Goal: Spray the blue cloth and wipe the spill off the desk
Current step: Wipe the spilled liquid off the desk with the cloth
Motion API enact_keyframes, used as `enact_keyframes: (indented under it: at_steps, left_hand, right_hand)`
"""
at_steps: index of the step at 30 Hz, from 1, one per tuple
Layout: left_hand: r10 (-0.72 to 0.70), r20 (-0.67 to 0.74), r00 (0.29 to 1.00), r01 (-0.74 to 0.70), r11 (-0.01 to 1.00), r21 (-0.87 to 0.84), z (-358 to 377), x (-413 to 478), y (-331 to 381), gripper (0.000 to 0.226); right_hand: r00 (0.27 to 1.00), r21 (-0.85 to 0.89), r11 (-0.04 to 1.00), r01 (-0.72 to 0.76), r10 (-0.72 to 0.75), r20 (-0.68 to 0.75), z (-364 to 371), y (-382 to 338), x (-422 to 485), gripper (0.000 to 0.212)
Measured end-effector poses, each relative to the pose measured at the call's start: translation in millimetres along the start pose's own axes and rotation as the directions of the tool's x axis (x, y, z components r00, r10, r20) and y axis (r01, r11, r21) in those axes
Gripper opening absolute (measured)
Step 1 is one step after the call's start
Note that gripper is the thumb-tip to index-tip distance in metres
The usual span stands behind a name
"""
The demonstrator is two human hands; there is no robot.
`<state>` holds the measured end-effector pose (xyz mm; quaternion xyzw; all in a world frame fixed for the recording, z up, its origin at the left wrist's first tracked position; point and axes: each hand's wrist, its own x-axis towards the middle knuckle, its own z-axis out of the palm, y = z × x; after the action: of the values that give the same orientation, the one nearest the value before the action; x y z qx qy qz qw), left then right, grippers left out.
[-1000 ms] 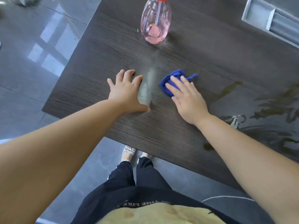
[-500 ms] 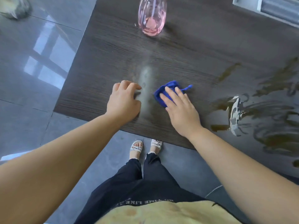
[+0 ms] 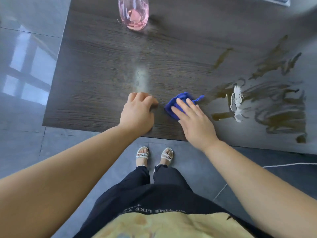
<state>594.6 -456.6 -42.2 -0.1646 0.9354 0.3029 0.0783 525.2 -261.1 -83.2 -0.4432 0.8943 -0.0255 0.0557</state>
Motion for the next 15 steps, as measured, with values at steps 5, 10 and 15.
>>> enact_keyframes:
  at_steps: [5, 10, 15]
  left_hand:
    - [-0.048, -0.012, 0.999, 0.048, 0.998, 0.039, 7, 3, 14, 0.042]
    - [-0.037, 0.001, 0.999, 0.037, 0.994, 0.098, 15, 7, 35, 0.037]
    - [-0.013, 0.103, 0.995, -0.003, 0.988, 0.154, 28, 11, 64, 0.042]
  right_hand:
    - [0.911, 0.109, 0.908, -0.403, 0.410, -0.040, 3, -42, 40, 0.048]
    - [0.999, 0.072, 0.997, -0.035, 0.036, -0.019, 8, -46, -14, 0.048]
    - [0.972, 0.064, 0.976, -0.208, 0.213, -0.095, 5, 28, -52, 0.045]
